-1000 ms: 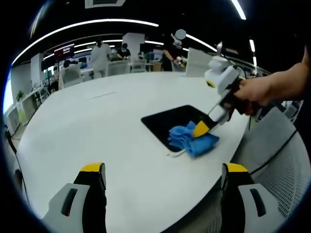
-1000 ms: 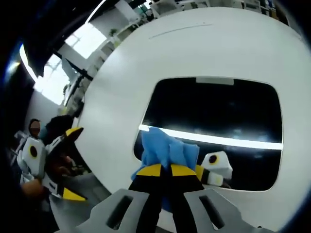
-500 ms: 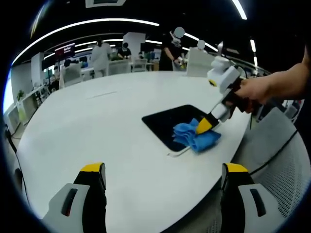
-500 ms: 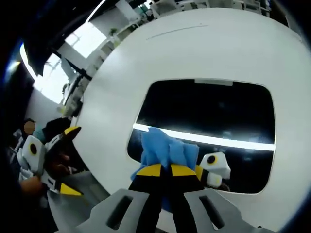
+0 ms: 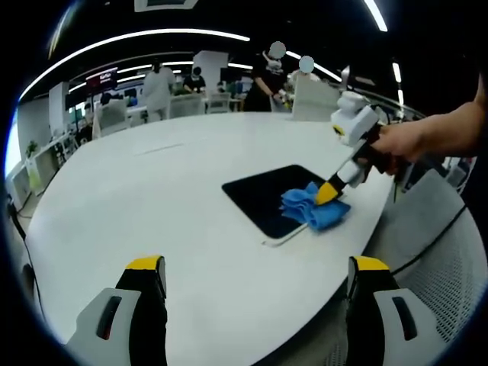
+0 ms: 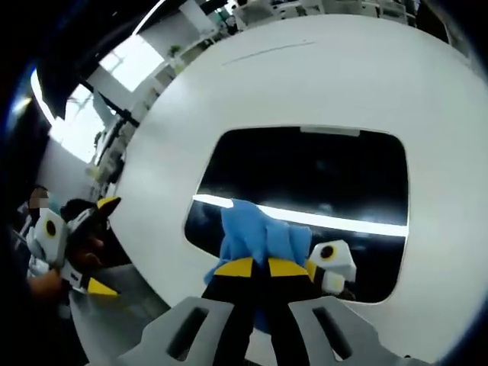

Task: Wipe the mirror surface with the cleaning cloth until all visible marks leave the cleaned area.

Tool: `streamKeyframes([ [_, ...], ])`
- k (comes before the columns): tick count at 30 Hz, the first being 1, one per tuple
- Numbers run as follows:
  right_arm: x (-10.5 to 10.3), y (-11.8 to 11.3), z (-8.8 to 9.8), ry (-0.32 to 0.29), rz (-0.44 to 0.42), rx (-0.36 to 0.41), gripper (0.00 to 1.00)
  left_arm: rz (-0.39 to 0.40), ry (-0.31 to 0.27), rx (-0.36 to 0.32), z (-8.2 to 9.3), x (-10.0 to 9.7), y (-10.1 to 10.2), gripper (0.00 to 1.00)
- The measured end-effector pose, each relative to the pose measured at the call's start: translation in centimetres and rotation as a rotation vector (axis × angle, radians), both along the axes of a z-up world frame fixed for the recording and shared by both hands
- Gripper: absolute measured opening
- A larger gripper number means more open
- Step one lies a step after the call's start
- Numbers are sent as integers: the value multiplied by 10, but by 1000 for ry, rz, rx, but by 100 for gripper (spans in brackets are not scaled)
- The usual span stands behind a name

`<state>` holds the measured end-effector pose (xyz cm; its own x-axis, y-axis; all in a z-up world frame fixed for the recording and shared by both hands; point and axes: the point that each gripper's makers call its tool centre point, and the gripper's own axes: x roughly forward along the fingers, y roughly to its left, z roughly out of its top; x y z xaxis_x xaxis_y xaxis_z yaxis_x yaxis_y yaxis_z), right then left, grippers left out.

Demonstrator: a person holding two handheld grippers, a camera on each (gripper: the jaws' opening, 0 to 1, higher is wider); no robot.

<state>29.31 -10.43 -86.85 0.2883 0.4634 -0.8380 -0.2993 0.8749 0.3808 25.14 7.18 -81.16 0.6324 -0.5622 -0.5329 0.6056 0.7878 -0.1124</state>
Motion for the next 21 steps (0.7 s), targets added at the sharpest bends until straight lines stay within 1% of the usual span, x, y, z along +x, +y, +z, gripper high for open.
streamKeyframes([
  [5, 0, -1, 0, 1, -7, 5, 0, 3, -2, -5, 1, 0, 0, 99],
  [12, 1, -1, 0, -4, 0, -10, 0, -5, -9, 5, 1, 0, -1, 99],
  [17, 7, -1, 0, -21, -2, -22, 0, 2, -10, 1, 1, 1, 0, 99],
  [21, 13, -1, 0, -22, -10, -23, 0, 5, -11, -2, 1, 2, 0, 99],
])
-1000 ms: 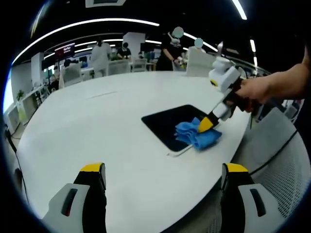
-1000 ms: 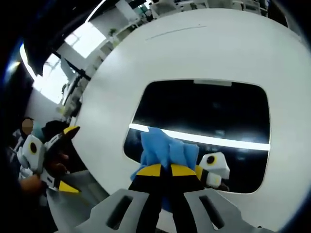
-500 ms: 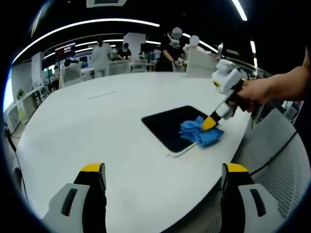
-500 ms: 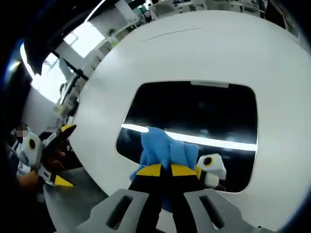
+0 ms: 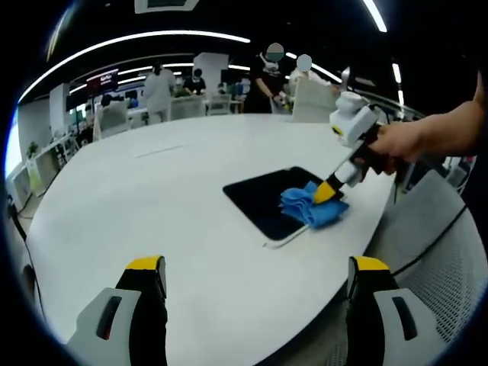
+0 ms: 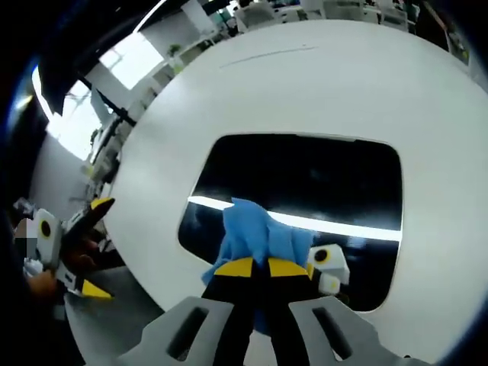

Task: Wipe the mirror surface with the cleaning cloth until all visible marks leave the cleaned area.

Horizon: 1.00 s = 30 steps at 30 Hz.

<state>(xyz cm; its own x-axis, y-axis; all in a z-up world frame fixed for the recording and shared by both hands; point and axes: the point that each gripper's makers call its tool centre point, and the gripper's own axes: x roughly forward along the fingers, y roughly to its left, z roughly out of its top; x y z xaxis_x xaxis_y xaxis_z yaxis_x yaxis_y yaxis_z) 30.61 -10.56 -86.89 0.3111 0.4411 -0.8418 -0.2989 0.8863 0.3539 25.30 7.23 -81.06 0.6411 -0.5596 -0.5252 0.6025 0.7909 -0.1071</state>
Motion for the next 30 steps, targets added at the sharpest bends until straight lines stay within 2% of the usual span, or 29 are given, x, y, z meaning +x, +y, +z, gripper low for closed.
streamKeyframes([
  [30, 70, 0, -1, -41, -3, -53, 0, 13, 2, 1, 0, 1, 2, 99],
])
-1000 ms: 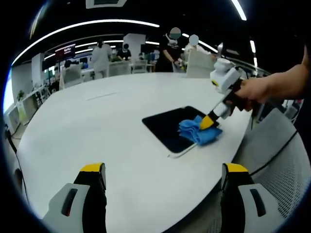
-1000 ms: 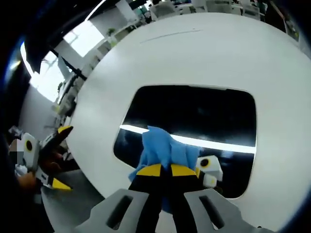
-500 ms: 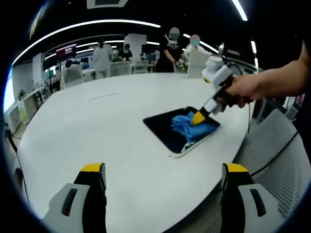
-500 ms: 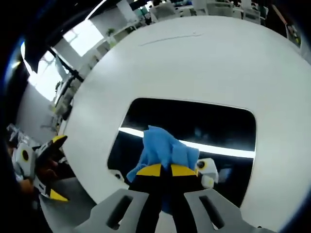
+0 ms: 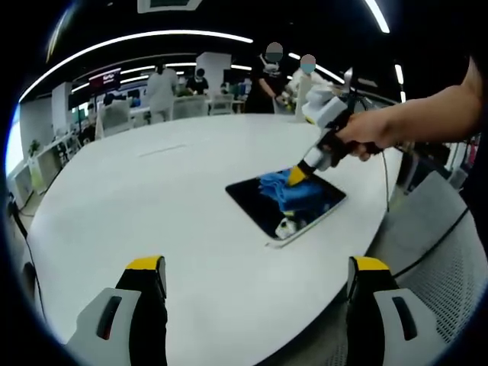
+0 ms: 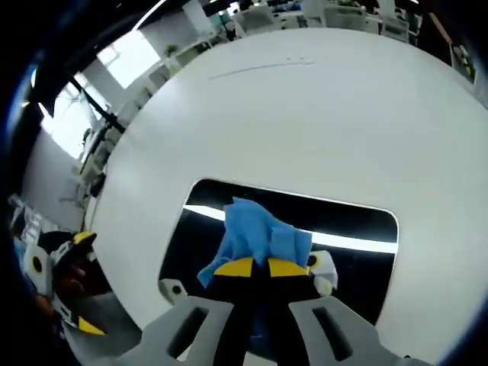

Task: Wipe the mirror surface with the cleaning cloth until all visible marks leave the cleaned area.

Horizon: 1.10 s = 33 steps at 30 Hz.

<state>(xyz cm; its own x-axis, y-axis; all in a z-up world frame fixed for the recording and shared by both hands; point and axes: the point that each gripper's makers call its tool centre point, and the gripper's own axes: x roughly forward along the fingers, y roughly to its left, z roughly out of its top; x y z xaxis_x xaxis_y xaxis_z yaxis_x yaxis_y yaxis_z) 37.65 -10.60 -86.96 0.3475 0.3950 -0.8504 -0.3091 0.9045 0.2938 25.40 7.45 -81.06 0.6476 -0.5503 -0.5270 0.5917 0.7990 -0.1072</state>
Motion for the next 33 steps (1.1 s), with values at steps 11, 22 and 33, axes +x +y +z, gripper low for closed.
streamKeyframes([
  [11, 22, -1, 0, -15, 5, -18, 0, -1, 6, 4, -1, 0, 0, 99],
  [22, 42, -1, -2, -24, 2, -23, 0, 15, 1, -7, -1, 3, 4, 99],
  [33, 59, 0, -5, -36, -10, -25, 0, 7, 8, -14, -3, 3, 3, 99],
])
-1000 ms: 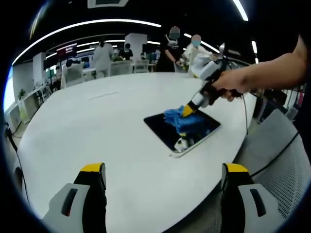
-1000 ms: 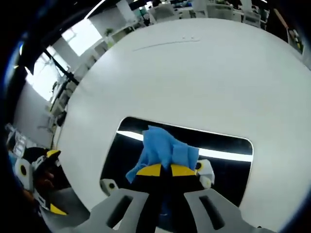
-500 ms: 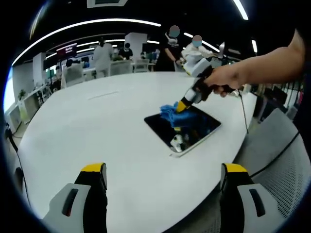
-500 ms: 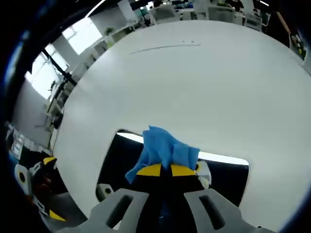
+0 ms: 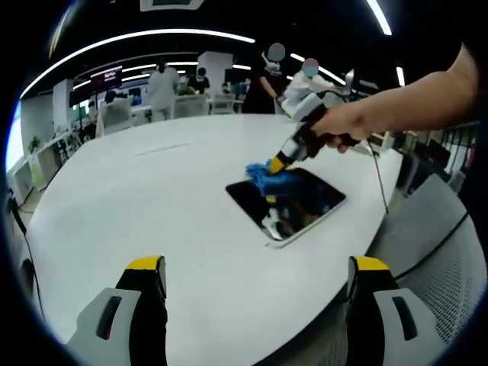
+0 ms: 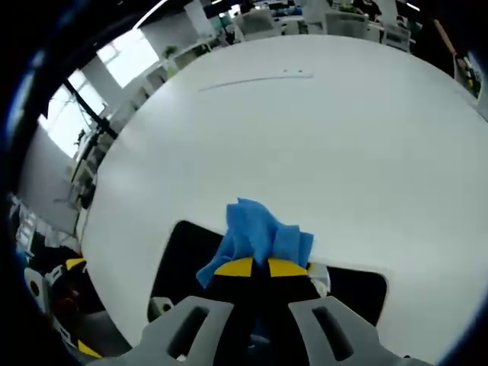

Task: Wipe the mirror surface with the cleaning cloth until all visible marks leave the cleaned area.

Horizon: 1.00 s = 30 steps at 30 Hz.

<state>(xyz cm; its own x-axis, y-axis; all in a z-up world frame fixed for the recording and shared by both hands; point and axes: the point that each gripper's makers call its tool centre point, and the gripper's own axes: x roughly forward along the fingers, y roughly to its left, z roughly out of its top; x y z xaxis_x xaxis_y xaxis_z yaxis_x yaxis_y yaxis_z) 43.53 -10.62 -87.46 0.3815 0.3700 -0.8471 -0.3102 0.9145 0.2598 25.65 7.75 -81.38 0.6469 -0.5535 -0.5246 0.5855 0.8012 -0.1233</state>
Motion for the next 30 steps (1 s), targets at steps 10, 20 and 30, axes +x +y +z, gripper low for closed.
streamKeyframes([
  [10, -7, 1, 5, -19, 19, -2, 0, 3, -2, -1, 2, 0, 0, 99],
  [20, -7, -3, 5, -20, 31, -3, 0, 9, -4, 4, 1, 0, 1, 99],
  [30, -6, -18, 3, -6, 14, -10, 0, 9, -2, 4, 1, 0, -1, 99],
])
